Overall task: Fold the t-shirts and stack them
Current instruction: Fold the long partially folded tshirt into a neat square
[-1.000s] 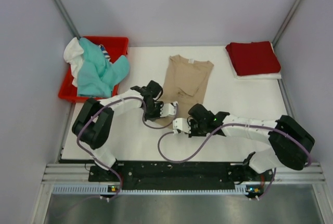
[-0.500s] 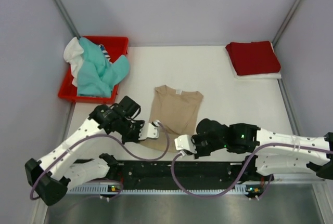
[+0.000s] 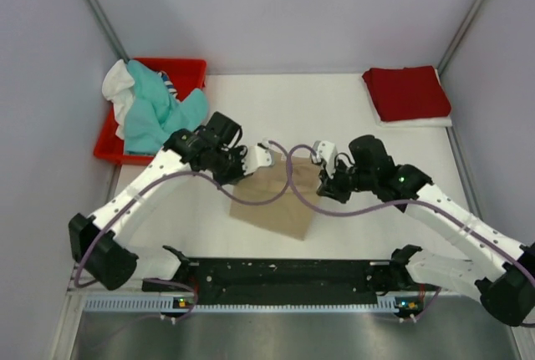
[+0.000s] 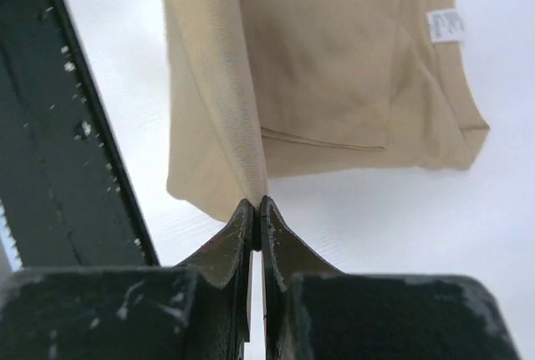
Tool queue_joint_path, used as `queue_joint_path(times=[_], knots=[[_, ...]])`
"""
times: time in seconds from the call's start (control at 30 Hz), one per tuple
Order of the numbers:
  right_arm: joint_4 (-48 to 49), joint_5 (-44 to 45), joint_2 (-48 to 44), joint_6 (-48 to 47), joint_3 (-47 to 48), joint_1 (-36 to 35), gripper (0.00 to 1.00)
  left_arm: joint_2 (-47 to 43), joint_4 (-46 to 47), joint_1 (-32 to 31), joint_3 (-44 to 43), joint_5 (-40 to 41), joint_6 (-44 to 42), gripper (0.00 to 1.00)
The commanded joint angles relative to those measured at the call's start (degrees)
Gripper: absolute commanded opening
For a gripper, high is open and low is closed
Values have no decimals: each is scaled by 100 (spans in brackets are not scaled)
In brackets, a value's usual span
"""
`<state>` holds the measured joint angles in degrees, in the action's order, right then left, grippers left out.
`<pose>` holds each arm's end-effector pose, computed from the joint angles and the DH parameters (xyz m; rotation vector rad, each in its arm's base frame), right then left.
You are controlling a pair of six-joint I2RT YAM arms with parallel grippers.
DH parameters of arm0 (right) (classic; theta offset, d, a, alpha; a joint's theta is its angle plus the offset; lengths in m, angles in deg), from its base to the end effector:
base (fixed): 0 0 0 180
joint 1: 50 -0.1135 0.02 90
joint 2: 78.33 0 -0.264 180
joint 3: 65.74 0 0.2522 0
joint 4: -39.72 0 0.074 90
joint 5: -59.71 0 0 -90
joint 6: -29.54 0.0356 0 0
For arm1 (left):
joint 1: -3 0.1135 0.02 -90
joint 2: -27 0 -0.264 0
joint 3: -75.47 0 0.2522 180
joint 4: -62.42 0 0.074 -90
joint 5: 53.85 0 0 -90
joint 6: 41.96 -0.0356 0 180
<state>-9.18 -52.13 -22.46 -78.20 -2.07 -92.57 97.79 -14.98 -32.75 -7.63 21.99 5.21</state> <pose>0.1401 0.1467 0.2959 -1.3324 1.8910 0.6595 0.1777 -0.1387 0.3181 1.7531 2.0265 -0.2955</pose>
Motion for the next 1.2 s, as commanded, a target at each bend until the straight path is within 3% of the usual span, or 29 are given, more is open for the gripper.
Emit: queue_joint_path(times=[0.0,0.27,0.53,0.7,0.83,0.93,1.03,1.17], knots=[[621,-654,668,393,343,1055,0,1013,616,603,-1035,361,231,0],[1395,-584,2224,684,572,1891,0,3167,-17,947,-2829,-193,117,0],[1852,-233,3200,1132,827,2323,0,4618,500,1026,-3955,35,318,0],[1958,276,3938,1570,1222,2455,1,5120,1229,1035,-4122,447,608,21],[1993,672,4737,2230,1994,2771,17,5410,2327,1113,-4341,1649,1030,38],[1783,1093,5326,2266,2759,2806,23,5840,2234,1263,-5227,2056,1206,41],[1361,1367,5294,2380,3209,2806,33,5852,1645,1307,-5792,1751,1400,41],[1149,1227,4513,2809,2676,2815,44,4711,1818,1246,-4154,381,1637,40]])
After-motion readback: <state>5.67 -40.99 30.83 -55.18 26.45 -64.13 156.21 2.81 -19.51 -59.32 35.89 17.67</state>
